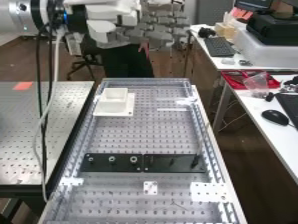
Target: Grab the chopstick and place it in the clear container
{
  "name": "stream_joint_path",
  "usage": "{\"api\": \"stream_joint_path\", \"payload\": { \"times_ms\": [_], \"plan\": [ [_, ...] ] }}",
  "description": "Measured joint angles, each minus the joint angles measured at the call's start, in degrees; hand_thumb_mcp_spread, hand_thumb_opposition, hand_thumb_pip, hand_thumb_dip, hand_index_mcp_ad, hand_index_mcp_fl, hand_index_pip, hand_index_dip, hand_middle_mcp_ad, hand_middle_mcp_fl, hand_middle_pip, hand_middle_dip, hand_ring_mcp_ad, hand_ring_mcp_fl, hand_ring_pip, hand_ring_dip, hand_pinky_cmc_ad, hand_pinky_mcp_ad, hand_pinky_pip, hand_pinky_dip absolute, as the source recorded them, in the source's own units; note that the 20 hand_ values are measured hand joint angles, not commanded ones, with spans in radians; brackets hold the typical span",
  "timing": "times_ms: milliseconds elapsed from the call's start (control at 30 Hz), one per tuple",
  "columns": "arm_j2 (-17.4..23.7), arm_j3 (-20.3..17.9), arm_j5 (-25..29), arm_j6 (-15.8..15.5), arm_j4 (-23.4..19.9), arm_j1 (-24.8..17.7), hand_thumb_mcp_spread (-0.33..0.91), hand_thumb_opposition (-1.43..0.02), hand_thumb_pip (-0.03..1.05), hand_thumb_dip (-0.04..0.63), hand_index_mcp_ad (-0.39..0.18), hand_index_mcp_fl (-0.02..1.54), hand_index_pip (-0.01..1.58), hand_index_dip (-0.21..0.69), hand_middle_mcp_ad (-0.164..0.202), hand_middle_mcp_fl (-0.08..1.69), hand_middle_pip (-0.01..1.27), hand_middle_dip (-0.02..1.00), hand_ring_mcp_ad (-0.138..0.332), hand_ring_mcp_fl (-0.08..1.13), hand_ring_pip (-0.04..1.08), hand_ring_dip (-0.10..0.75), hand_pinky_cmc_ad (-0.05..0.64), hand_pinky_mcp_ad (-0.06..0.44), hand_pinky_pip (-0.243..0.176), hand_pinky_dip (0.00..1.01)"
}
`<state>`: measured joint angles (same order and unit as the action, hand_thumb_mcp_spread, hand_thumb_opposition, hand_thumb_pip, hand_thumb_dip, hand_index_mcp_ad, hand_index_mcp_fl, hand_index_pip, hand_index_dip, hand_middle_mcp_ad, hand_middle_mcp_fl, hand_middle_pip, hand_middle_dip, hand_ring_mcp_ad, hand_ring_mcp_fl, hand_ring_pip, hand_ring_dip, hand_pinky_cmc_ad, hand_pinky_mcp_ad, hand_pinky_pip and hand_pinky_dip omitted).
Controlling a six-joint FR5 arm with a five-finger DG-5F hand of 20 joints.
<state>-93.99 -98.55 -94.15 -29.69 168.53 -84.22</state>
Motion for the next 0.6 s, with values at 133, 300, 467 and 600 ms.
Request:
{"api": "stream_joint_path", "payload": {
  "times_ms": [133,300,467,600],
  "plan": [
    [-1.71,-1.39,-0.37,2.7,-2.87,0.76,0.01,-0.02,0.04,-0.014,0.051,0.0,0.0,-0.012,0.077,-0.01,0.02,-0.01,0.087,0.01,0.01,-0.012,-0.002,0.035,-0.01,0.02],
    [-5.32,-2.79,0.04,7.91,-7.7,1.93,0.1,-0.38,0.23,-0.01,0.051,0.0,0.01,-0.012,0.079,-0.01,0.08,-0.01,0.124,0.01,0.02,-0.012,0.079,0.073,-0.024,0.09],
    [-9.51,-4.22,0.04,14.58,-15.29,3.55,0.11,-0.56,0.25,-0.007,0.054,0.01,0.03,-0.012,0.093,-0.01,0.09,-0.01,0.199,0.01,0.04,-0.012,0.188,0.141,-0.075,0.18],
    [-11.71,-5.66,1.41,18.2,-21.49,4.09,0.11,-0.61,0.31,-0.009,0.058,0.0,0.04,-0.014,0.105,-0.01,0.1,-0.01,0.215,0.01,0.05,-0.01,0.211,0.169,-0.091,0.21]
  ]
}}
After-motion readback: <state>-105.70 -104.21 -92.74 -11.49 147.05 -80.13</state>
